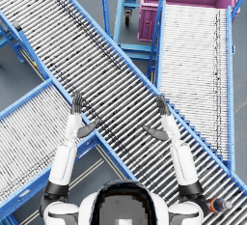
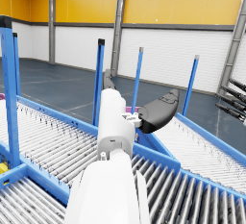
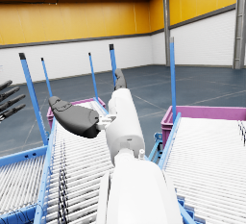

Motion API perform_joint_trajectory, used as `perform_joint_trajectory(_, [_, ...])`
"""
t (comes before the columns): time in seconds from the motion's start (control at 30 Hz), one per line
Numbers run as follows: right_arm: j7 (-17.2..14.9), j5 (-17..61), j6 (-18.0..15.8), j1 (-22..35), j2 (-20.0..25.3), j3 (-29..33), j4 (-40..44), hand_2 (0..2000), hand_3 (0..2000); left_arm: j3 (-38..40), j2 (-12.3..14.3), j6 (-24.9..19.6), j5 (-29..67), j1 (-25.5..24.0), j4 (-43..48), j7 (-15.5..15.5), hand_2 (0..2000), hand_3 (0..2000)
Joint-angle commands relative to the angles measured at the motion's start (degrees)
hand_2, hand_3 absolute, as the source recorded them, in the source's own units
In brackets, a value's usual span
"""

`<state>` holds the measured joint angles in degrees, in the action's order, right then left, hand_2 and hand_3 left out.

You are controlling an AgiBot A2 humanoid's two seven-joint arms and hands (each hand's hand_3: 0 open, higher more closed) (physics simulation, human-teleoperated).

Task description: Pick up the oil and place it on the left assembly line, put the cola on the right, and keep Sprite still

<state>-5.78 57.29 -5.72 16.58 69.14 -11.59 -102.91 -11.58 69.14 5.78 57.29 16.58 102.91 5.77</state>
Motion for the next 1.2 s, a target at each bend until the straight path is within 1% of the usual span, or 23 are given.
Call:
perform_joint_trajectory(0.03, [0.0,0.0,0.0,0.0,0.0,0.0,0.0,0,0,0.0,0.0,0.0,0.0,0.0,0.0,0.0,0,0])
perform_joint_trajectory(1.2, [0.0,0.0,0.0,0.0,0.0,0.0,0.0,0,0,0.0,0.0,0.0,0.0,0.0,0.0,0.0,0,0])
